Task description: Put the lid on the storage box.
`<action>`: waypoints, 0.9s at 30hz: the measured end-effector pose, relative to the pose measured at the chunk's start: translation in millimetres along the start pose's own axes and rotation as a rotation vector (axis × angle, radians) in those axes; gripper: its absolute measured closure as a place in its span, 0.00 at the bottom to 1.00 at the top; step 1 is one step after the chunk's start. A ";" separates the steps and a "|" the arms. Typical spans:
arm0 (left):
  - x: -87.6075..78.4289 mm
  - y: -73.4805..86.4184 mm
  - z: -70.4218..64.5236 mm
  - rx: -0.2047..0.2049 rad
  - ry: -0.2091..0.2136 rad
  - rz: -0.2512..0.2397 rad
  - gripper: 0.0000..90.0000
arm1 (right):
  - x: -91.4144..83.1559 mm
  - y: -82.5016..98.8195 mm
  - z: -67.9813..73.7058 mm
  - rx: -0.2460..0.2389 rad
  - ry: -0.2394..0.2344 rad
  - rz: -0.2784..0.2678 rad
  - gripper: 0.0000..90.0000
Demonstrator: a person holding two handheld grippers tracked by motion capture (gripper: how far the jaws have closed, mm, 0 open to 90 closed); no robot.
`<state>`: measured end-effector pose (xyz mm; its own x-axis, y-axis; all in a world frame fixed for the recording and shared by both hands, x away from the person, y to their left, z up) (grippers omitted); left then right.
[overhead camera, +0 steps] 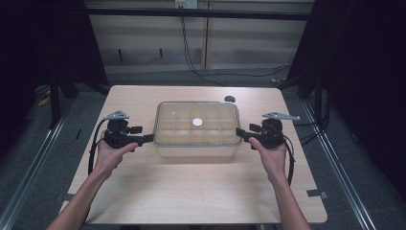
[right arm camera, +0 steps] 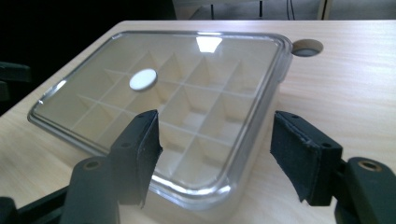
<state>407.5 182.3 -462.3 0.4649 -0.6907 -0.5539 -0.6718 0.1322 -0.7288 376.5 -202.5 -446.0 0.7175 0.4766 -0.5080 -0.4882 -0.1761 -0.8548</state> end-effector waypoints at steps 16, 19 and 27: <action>-31.6 51.2 -18.4 0.046 -0.028 0.030 0.31 | -54.6 40.9 19.9 -0.011 -0.006 -0.030 0.35; -38.9 62.1 -22.4 0.035 -0.019 0.026 0.31 | -57.9 55.6 19.1 0.007 0.004 -0.013 0.35; -52.4 93.9 -25.3 0.008 -0.016 0.043 0.30 | -70.9 85.6 36.1 0.006 0.010 -0.008 0.34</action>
<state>305.5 213.0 -491.5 0.4448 -0.6730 -0.5910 -0.6867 0.1673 -0.7074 265.9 -220.2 -479.3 0.7264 0.4696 -0.5019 -0.4853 -0.1667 -0.8583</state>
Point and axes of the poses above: each handheld gripper's, and its own axes: x roughly forward along the jaws, y roughly out of its underside, z roughly to its left, the point moved 7 cm from there along x, roughly forward along the jaws, and after that the axes turned 11 degrees about -x, right-handed, at the moved point
